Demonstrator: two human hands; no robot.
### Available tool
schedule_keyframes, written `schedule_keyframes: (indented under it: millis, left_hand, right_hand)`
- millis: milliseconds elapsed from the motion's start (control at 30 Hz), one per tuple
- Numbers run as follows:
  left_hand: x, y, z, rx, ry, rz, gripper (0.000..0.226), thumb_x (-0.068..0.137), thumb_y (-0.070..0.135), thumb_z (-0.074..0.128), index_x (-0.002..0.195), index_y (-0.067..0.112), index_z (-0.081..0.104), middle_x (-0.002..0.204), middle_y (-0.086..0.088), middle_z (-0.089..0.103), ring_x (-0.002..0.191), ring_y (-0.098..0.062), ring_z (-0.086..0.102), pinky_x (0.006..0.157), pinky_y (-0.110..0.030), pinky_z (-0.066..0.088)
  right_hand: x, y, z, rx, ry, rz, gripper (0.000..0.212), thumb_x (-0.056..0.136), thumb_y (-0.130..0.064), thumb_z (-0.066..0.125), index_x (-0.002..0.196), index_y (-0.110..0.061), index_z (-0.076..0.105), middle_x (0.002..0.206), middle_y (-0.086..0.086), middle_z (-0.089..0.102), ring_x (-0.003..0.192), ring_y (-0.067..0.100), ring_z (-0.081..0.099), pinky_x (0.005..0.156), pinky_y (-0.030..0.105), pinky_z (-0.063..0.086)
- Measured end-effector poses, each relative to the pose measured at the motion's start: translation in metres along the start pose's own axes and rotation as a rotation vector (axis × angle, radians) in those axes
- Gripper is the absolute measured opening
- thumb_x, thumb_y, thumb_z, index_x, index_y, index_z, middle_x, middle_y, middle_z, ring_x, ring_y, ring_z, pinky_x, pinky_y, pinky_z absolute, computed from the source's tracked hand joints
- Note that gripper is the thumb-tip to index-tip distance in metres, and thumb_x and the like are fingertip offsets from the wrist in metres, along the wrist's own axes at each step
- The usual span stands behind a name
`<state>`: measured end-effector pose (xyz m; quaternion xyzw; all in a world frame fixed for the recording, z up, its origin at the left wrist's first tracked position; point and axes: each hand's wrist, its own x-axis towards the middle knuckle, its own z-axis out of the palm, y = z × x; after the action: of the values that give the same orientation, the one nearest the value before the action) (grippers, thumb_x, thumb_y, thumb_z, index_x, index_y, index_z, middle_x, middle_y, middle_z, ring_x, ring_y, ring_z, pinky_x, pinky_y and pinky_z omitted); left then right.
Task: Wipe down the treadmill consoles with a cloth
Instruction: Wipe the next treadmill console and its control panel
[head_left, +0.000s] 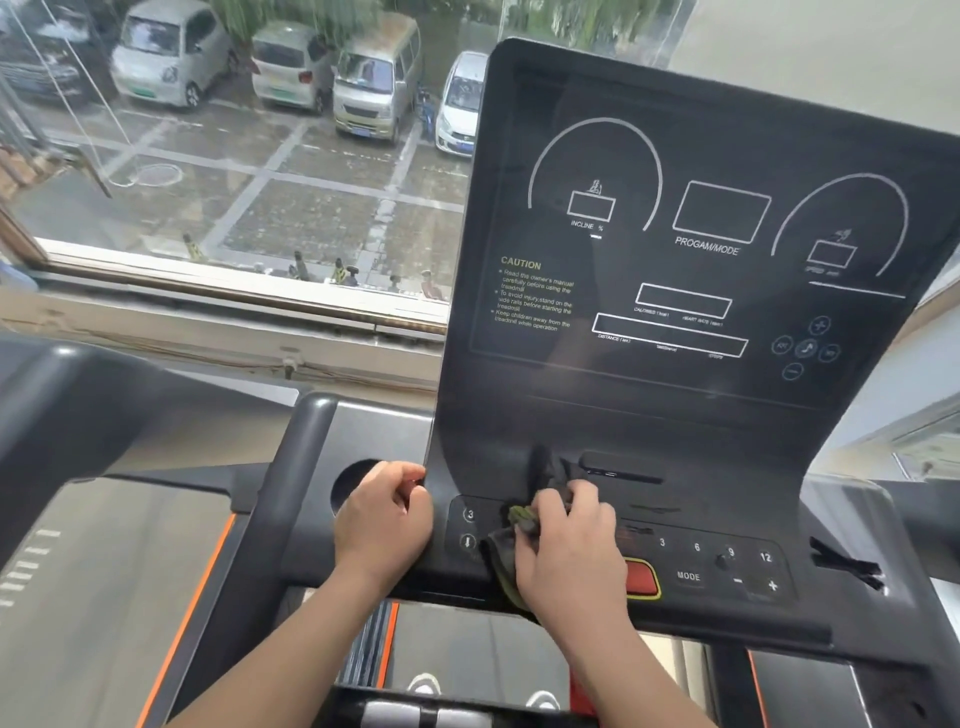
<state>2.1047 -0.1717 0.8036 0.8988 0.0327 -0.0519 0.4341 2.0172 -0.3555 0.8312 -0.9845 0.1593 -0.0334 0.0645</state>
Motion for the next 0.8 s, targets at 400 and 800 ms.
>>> schedule_keyframes:
  millis: [400,800]
  left_hand:
    - [0.002,-0.008,0.001,-0.009,0.006,0.060,0.024,0.090,0.014,0.064,0.106,0.028,0.077,0.101,0.013,0.071,0.089,-0.012,0.065,0.081,-0.029,0.050]
    - [0.001,-0.012,0.003,-0.041,-0.009,0.065,0.025,0.091,0.014,0.065,0.107,0.028,0.077,0.093,0.019,0.069,0.083,-0.002,0.063,0.069,-0.016,0.043]
  right_hand:
    - [-0.005,-0.051,0.004,0.099,-0.030,-0.250,0.025,0.077,-0.045,0.061,0.090,-0.027,0.051,0.103,0.002,0.053,0.088,0.026,0.054,0.048,0.032,0.043]
    - [0.010,-0.006,0.001,-0.006,0.000,0.092,0.031,0.080,-0.045,0.074,0.097,-0.024,0.059,0.104,0.008,0.052,0.088,0.031,0.054,0.052,0.035,0.046]
